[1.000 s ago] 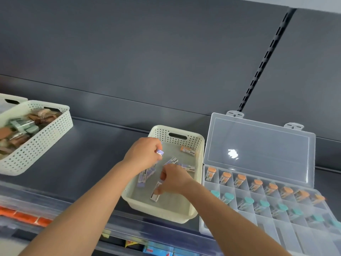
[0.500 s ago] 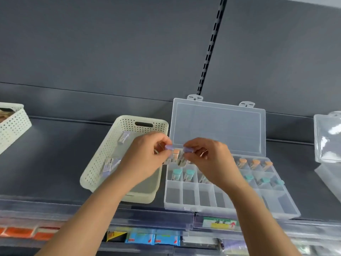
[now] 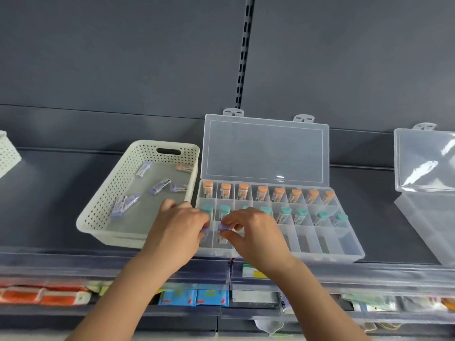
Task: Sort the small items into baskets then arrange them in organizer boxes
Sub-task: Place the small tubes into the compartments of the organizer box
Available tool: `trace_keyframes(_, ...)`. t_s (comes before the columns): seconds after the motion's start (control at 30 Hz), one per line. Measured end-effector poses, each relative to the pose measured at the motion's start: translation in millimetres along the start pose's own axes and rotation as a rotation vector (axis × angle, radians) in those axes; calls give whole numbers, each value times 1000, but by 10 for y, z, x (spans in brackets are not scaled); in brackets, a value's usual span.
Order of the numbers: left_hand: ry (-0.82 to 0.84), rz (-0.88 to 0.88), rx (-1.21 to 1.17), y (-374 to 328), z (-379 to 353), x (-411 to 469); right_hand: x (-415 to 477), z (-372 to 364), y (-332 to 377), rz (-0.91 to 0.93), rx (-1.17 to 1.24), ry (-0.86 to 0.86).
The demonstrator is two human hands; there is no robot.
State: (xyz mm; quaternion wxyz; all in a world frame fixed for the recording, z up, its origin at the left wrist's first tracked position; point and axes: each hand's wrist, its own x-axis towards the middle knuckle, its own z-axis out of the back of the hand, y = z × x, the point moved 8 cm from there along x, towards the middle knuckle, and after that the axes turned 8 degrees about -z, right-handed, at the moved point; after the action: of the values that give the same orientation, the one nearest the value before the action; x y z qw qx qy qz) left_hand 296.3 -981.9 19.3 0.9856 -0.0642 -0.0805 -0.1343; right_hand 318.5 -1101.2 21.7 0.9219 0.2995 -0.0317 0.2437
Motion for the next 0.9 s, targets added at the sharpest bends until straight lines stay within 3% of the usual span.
trace_keyframes(0.9, -71, -42, 14, 76, -134, -75, 92, -243, -97, -16, -182, 92)
